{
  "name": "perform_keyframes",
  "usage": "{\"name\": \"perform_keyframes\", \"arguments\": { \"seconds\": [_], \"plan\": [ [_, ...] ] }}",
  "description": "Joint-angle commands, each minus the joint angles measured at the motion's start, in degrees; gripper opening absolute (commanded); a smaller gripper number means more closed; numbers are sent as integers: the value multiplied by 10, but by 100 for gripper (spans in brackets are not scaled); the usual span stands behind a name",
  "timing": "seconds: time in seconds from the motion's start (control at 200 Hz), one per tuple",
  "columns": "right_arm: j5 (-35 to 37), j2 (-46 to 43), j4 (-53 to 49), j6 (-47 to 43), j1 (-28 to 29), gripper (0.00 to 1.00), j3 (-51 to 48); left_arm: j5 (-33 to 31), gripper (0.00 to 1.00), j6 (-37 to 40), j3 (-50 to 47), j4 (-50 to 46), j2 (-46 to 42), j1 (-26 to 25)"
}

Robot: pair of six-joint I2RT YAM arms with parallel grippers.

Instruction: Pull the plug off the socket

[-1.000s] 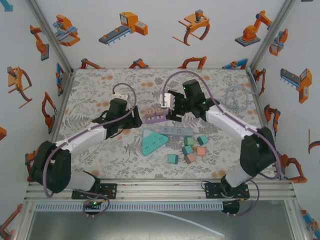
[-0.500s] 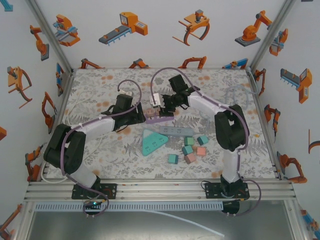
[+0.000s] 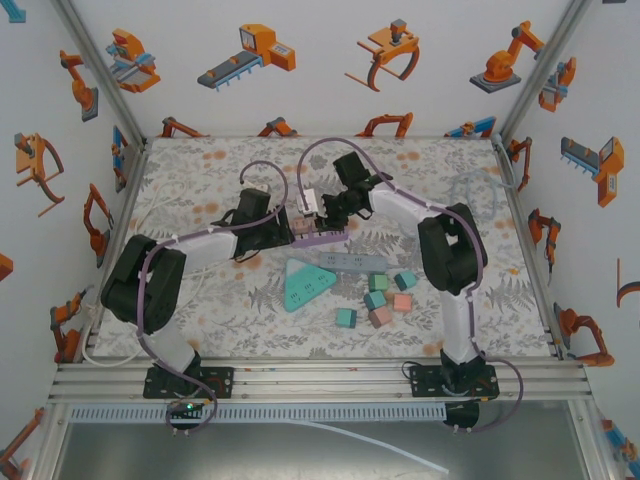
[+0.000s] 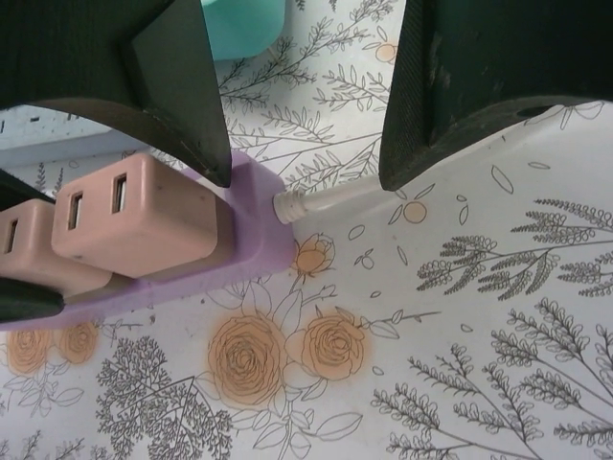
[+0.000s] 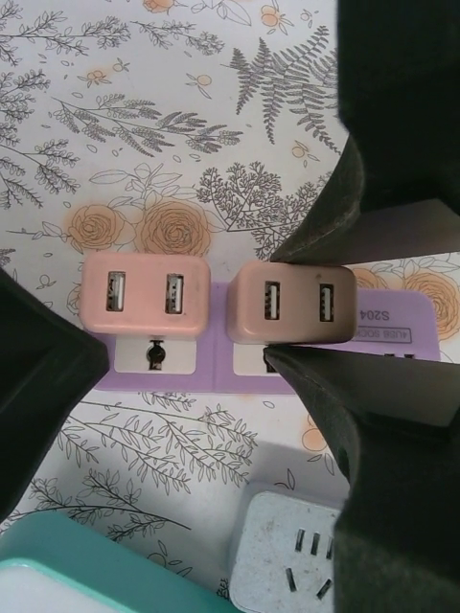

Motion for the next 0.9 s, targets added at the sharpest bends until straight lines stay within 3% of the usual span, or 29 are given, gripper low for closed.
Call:
{"name": "perform_keyframes", "arguments": {
  "seconds": [0.0,0.586,0.891],
  "plan": [
    [-30,9,-20,-5,-3,37,20,9,60,-6,27,-3,22,2],
    [-67,-5,-55,43,-7,13,63,-1,56,13,8,-41,27,-2],
    [-63,-35,-41,61,-9,11,48,1,56,16,7,-42,9,-2]
  ]
}}
